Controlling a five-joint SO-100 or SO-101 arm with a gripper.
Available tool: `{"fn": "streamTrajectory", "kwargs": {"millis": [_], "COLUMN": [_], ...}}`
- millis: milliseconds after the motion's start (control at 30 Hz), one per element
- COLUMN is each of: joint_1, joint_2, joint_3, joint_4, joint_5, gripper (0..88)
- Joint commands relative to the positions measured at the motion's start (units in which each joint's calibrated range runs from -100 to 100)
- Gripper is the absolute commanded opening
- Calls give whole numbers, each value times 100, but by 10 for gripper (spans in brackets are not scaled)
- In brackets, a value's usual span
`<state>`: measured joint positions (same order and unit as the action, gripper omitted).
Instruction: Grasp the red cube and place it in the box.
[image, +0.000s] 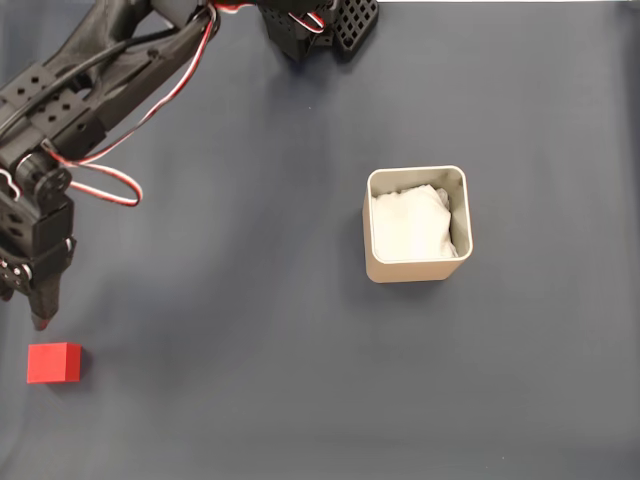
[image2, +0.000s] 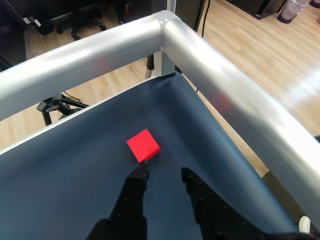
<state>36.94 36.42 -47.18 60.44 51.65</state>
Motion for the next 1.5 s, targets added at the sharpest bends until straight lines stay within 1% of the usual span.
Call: {"fn": "streamTrajectory", "kwargs": {"millis": [0,300,567,900,1133,1467], "joint_1": [72,108,94,-6,-70,-297], "joint_2": [170,940,1303,1494,1641,1632], "joint_3": [-679,-1481,-1718,-1672,-1645,-1508], "joint_4": [-16,-49,-221,-377,-722,-878], "joint_5": [103,239,342,361,352,249], "gripper": [212,281,349,359,394,396]}}
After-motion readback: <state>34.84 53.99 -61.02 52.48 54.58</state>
